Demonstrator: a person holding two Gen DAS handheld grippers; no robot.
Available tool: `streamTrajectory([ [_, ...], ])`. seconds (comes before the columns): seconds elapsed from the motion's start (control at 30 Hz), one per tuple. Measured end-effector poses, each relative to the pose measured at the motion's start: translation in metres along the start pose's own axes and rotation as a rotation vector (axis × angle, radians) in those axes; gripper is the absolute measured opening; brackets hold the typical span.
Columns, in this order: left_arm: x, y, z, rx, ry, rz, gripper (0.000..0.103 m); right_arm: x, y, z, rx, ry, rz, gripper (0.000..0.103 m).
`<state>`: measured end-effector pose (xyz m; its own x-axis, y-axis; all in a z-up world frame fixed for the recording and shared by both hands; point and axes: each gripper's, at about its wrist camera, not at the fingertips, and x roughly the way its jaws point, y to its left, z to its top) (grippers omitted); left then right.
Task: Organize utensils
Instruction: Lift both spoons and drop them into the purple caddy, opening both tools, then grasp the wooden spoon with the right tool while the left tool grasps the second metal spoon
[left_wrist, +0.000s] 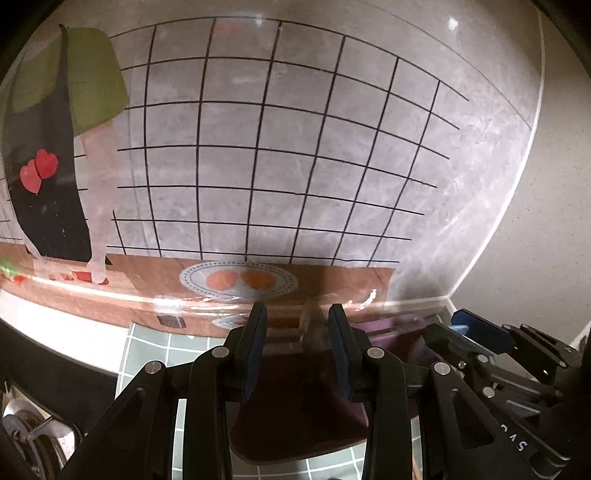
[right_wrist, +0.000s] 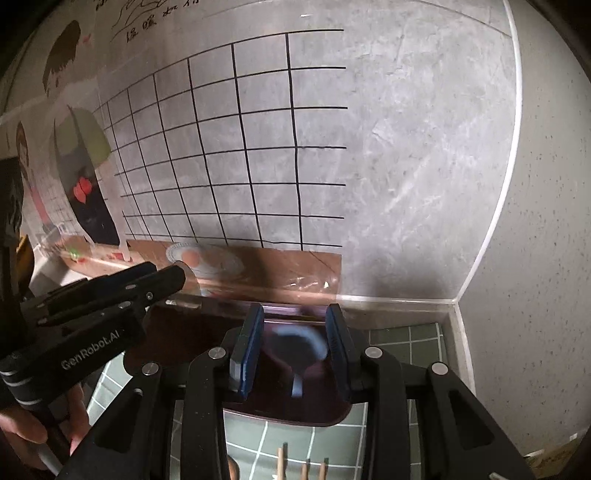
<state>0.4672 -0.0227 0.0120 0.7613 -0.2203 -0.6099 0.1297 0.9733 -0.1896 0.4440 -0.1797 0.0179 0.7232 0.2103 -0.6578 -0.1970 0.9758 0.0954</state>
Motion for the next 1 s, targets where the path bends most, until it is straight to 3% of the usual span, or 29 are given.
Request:
streamTrajectory([
  [0.2, -0.040, 0.001, 0.004, -0.016, -0.064, 0.010, 0.036, -0.028, -0.008, -0.003, -0.004, -0.053, -0.034, 0.044],
  [0.33, -0.070, 0.003, -0.011, -0.002, -0.075, 0.044, 0.036, -0.053, -0.010, -0.012, -0.002, -0.081, -0.069, 0.052],
  [0.43, -0.090, 0.008, -0.030, -0.010, -0.065, 0.048, 0.036, -0.068, -0.010, -0.027, -0.002, -0.068, -0.084, 0.052],
  [0.67, -0.111, 0.018, -0.103, -0.057, 0.087, 0.009, 0.036, -0.093, -0.003, -0.073, -0.021, -0.037, -0.121, 0.054],
  [0.87, -0.123, 0.026, -0.161, -0.080, 0.174, 0.046, 0.036, -0.096, 0.013, -0.112, -0.069, 0.041, -0.157, 0.054],
  [1.0, -0.126, 0.028, -0.186, -0.094, 0.230, 0.028, 0.036, -0.095, 0.025, -0.136, -0.078, 0.098, -0.094, 0.054],
])
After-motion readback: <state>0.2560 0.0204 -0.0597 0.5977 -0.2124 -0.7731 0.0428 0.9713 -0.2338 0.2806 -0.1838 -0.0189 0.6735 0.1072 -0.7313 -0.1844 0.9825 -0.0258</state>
